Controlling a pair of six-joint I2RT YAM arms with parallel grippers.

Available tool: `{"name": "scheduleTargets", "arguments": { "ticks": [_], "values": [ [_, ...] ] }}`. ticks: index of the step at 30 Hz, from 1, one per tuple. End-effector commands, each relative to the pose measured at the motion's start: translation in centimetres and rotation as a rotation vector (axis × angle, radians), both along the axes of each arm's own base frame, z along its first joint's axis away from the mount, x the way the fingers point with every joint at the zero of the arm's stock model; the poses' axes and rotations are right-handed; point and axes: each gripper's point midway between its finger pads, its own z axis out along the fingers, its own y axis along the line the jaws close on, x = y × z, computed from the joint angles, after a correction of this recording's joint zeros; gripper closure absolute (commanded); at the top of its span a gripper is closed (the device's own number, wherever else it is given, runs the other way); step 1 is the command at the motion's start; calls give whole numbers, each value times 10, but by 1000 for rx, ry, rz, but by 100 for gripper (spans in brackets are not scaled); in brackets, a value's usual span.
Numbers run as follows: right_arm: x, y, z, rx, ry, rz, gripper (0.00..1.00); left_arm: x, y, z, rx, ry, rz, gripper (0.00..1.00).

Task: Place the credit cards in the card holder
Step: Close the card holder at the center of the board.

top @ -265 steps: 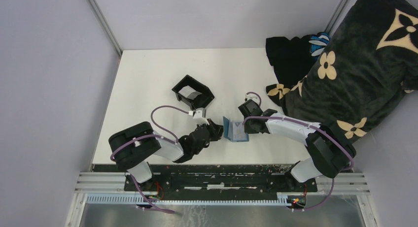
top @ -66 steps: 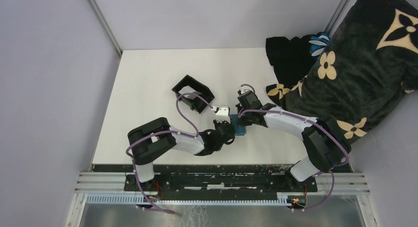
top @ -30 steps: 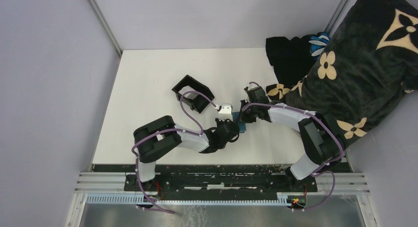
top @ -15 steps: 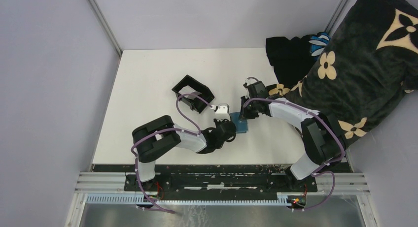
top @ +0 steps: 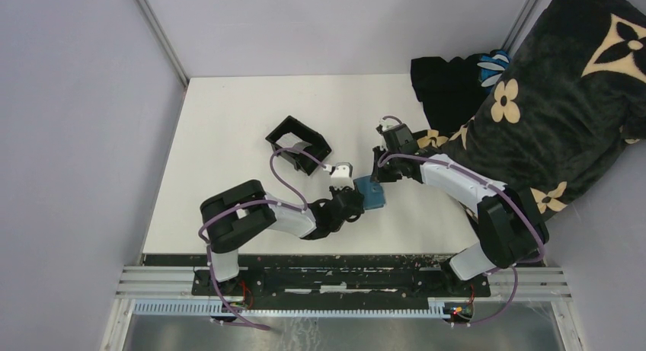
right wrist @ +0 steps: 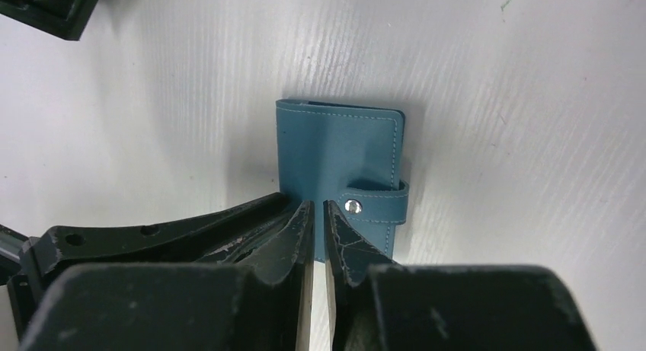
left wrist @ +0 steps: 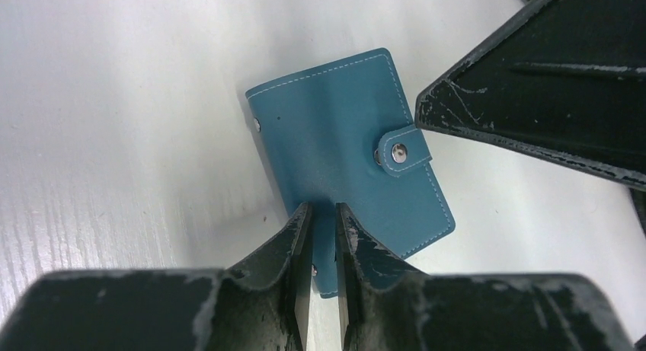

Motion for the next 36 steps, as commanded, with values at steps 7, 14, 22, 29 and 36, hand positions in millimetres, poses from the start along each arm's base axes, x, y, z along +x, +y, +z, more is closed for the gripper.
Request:
{"name": "scheduleTargets", "arguments": {
  "ticks": [7, 14, 22, 29, 36],
  "values": [
    [-6, -21, -10, -64, -69, -49, 83, -27, -3, -9, -9, 68, -49, 77],
    [-10, -21, -7, -109, -95, -22, 73, -34, -9, -8, -30, 73, -65, 77],
    [-14, -18, -6, -151, -100, 0, 70, -37, -14, -4, -44, 73, -76, 77],
    [-19, -13, -7, -234, -122, 34, 67, -38, -15, -2, -55, 72, -79, 77],
    [-19, -11, -8, -306, -136, 44, 65, -40, -14, -3, -62, 80, -81, 77]
  ]
}}
